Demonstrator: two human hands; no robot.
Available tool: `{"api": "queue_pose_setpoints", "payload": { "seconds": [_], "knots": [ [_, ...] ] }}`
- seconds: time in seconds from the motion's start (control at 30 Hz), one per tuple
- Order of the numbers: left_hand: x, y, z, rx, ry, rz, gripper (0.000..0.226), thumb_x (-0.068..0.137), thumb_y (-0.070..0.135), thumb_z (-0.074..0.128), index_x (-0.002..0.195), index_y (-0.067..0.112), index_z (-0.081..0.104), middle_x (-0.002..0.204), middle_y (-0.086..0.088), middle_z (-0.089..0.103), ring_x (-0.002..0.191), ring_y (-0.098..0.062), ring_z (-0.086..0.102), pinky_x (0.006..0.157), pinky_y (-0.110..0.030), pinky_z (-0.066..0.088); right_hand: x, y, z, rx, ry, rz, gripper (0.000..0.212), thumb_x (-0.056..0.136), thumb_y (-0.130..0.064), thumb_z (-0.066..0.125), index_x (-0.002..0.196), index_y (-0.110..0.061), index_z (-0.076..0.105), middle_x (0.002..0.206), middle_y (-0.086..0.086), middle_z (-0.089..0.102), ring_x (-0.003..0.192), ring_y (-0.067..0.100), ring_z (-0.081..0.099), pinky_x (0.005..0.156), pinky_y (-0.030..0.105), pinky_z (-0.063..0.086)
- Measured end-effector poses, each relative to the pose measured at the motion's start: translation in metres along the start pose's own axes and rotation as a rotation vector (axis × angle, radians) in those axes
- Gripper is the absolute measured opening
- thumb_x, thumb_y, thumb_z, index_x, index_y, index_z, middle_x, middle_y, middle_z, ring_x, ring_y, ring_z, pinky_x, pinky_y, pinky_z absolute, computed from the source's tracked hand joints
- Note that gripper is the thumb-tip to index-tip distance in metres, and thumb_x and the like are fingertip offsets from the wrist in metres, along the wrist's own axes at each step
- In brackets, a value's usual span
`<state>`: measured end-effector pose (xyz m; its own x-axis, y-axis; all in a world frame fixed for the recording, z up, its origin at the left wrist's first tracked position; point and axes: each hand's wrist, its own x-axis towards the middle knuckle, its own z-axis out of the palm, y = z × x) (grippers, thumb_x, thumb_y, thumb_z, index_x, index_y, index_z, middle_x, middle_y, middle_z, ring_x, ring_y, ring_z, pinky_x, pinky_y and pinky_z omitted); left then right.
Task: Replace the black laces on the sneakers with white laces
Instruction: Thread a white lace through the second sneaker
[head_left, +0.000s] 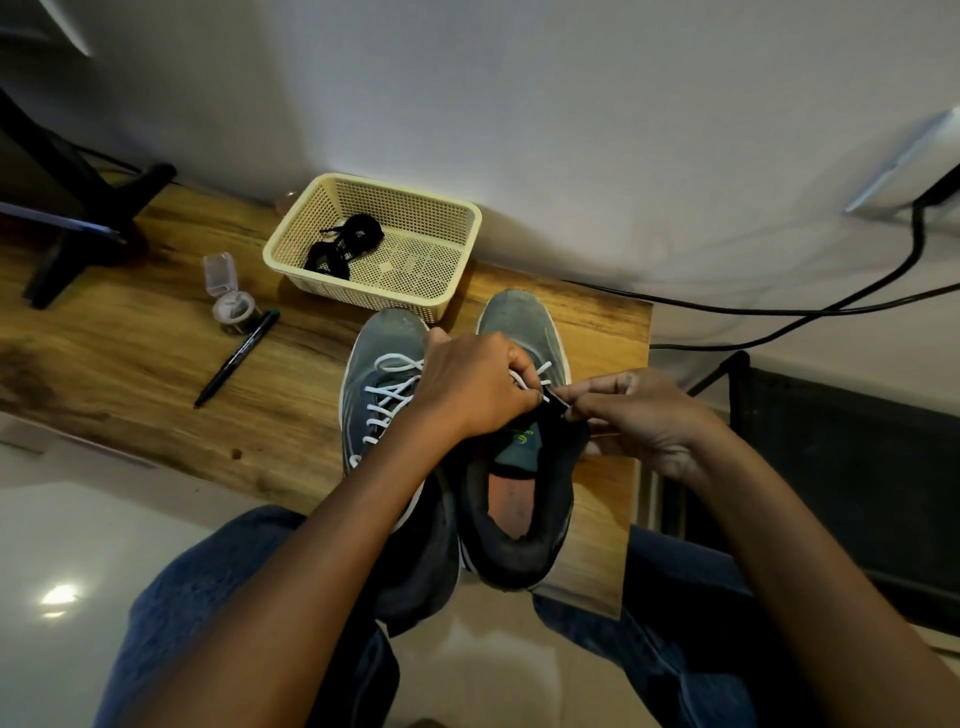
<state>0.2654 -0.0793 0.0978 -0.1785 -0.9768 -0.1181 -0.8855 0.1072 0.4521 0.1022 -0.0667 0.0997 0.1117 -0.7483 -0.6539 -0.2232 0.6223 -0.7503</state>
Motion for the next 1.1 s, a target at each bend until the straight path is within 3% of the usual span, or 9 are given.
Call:
{"api": "queue_pose_setpoints", "payload": {
  "seconds": [0.17, 0.37, 0.6, 0.87, 1.1],
  "knots": [
    [0.000, 0.001, 0.002, 0.050, 0.026, 0.025, 0.013, 0.082, 0.045, 0.067, 0.083, 0.033, 0.073, 0.084, 0.009, 0.072, 0.086, -0.012, 0.060, 0.092, -0.034, 0.025, 0.000, 0.000, 0.000, 0.024, 0.008, 0.004, 0.012, 0.088, -0.002, 0.060, 0.091, -0.006, 0.070, 0.079, 0.008, 0.066, 0.069, 0.014, 0.062, 0.053, 0.022, 0.056],
    [-0.001, 0.003, 0.004, 0.086, 0.025, 0.074, 0.012, 0.082, 0.042, 0.067, 0.081, 0.032, 0.072, 0.085, 0.008, 0.072, 0.086, -0.012, 0.059, 0.084, -0.032, 0.023, -0.004, 0.000, 0.003, 0.041, 0.043, -0.020, 0.009, 0.087, 0.001, 0.062, 0.093, 0.001, 0.069, 0.080, 0.015, 0.062, 0.065, 0.016, 0.059, 0.047, 0.019, 0.052],
    [-0.001, 0.003, 0.006, 0.079, 0.019, 0.113, 0.011, 0.085, 0.039, 0.065, 0.082, 0.032, 0.072, 0.086, 0.010, 0.071, 0.086, -0.011, 0.058, 0.083, -0.033, 0.023, -0.002, 0.001, 0.006, -0.073, 0.085, -0.103, 0.014, 0.084, 0.001, 0.065, 0.097, -0.002, 0.070, 0.096, 0.017, 0.071, 0.078, 0.017, 0.067, 0.068, 0.027, 0.057],
    [0.000, 0.002, 0.009, 0.103, 0.009, 0.099, 0.013, 0.088, 0.040, 0.064, 0.088, 0.031, 0.074, 0.091, 0.007, 0.071, 0.091, -0.013, 0.058, 0.084, -0.033, 0.022, -0.001, 0.003, 0.008, -0.118, 0.103, -0.139, 0.015, 0.083, 0.002, 0.065, 0.096, -0.002, 0.072, 0.092, 0.015, 0.072, 0.070, 0.012, 0.066, 0.065, 0.026, 0.058],
    [-0.001, -0.002, 0.015, 0.051, -0.017, 0.083, 0.011, 0.087, 0.040, 0.066, 0.087, 0.032, 0.073, 0.092, 0.007, 0.072, 0.090, -0.011, 0.058, 0.086, -0.034, 0.023, -0.004, 0.002, 0.008, -0.136, 0.116, -0.161, 0.012, 0.083, 0.000, 0.066, 0.093, -0.003, 0.072, 0.093, 0.016, 0.072, 0.077, 0.018, 0.067, 0.075, 0.036, 0.058]
  ]
}}
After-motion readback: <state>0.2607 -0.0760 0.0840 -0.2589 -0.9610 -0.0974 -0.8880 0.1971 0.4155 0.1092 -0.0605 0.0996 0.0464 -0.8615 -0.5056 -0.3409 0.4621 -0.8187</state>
